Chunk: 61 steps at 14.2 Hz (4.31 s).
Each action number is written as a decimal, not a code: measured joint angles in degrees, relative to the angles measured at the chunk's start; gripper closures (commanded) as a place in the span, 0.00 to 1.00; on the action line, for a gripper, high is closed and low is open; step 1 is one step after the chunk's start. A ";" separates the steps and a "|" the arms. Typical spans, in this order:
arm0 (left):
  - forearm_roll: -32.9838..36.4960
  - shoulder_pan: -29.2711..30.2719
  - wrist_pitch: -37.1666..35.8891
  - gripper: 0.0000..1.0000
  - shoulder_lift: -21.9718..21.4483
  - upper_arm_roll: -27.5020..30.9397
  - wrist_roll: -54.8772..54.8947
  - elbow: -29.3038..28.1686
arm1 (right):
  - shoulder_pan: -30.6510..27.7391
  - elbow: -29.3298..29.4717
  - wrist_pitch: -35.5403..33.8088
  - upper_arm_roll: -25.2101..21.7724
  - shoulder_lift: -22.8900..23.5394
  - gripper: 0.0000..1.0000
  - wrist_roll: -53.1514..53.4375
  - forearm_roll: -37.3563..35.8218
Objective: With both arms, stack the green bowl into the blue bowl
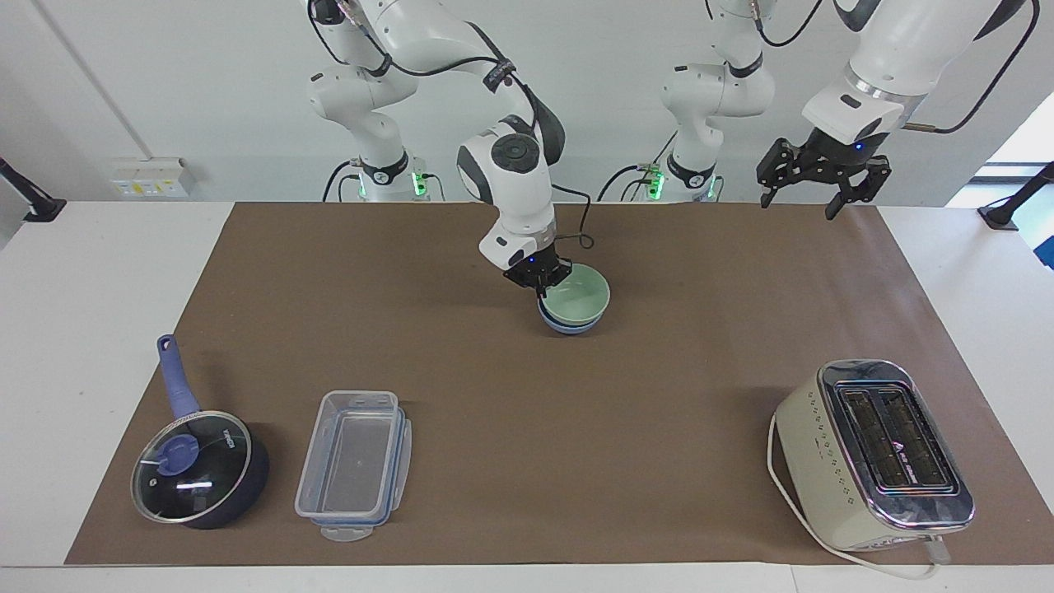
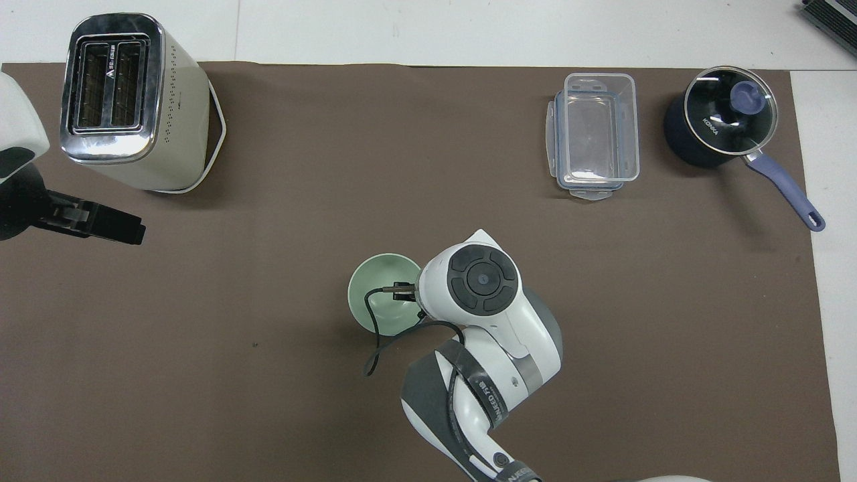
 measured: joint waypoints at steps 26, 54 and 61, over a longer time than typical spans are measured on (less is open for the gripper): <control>0.00 0.00 0.00 0.00 0.00 0.00 0.00 0.00 | -4.93 0.54 0.45 -1.12 -5.01 0.00 -0.04 -2.89; 0.00 0.07 0.00 0.00 0.00 0.17 0.00 0.00 | -20.89 20.88 -43.74 -16.82 -20.76 0.00 -32.50 -8.04; 0.00 1.32 -0.15 0.00 0.04 0.39 -0.01 0.00 | -25.32 19.93 -46.04 -18.05 -20.08 0.00 -34.55 -4.61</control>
